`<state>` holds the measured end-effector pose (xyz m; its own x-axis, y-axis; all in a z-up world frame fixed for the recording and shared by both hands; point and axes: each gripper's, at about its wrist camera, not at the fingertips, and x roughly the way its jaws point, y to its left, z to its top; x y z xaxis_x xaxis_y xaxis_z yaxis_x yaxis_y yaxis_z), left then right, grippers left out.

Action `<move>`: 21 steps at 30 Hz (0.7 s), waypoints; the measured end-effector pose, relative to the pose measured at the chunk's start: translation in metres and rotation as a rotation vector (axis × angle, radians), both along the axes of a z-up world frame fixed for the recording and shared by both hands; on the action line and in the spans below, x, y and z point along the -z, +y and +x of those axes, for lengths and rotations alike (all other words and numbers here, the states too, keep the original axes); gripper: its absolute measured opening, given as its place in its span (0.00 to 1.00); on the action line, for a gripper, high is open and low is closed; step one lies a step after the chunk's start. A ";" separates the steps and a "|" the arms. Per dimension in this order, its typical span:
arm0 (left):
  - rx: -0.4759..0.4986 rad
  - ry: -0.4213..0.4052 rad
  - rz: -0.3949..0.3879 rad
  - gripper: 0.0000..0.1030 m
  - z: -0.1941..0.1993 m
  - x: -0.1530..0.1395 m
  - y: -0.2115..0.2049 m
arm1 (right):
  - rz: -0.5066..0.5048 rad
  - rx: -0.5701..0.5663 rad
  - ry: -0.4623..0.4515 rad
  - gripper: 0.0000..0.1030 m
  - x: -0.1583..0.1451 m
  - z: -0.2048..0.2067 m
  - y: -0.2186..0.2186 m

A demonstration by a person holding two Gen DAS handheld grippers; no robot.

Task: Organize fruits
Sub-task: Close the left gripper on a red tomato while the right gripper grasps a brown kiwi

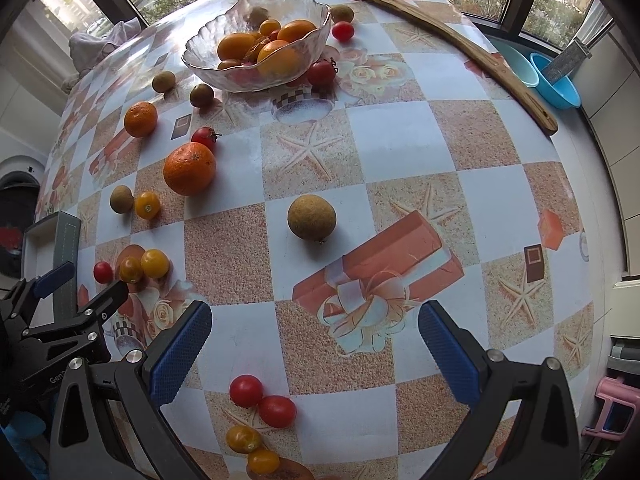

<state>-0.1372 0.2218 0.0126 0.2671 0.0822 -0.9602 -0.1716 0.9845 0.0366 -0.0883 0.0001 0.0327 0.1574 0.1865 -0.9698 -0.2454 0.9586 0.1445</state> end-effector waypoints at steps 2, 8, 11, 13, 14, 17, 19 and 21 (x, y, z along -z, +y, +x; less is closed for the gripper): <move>0.008 -0.010 -0.001 0.90 0.000 0.001 0.001 | -0.003 -0.004 -0.007 1.00 0.002 0.003 0.001; 0.050 -0.016 -0.026 0.79 -0.001 0.003 0.009 | -0.009 -0.018 -0.025 0.95 0.009 0.016 0.007; 0.056 0.008 -0.002 0.79 -0.006 0.009 0.015 | -0.009 -0.032 -0.028 0.87 0.012 0.021 0.014; 0.048 0.011 -0.017 0.78 -0.011 0.011 0.023 | -0.008 -0.034 -0.024 0.85 0.015 0.023 0.017; 0.052 0.005 -0.020 0.73 -0.011 0.011 0.024 | -0.007 -0.035 -0.026 0.84 0.016 0.024 0.018; 0.065 0.000 -0.018 0.73 -0.006 0.012 0.025 | -0.013 -0.038 -0.033 0.82 0.018 0.026 0.023; 0.073 -0.020 -0.025 0.72 -0.002 0.010 0.023 | -0.020 -0.044 -0.045 0.81 0.019 0.028 0.026; 0.083 -0.025 -0.021 0.73 -0.001 0.009 0.020 | -0.022 -0.049 -0.054 0.78 0.018 0.031 0.029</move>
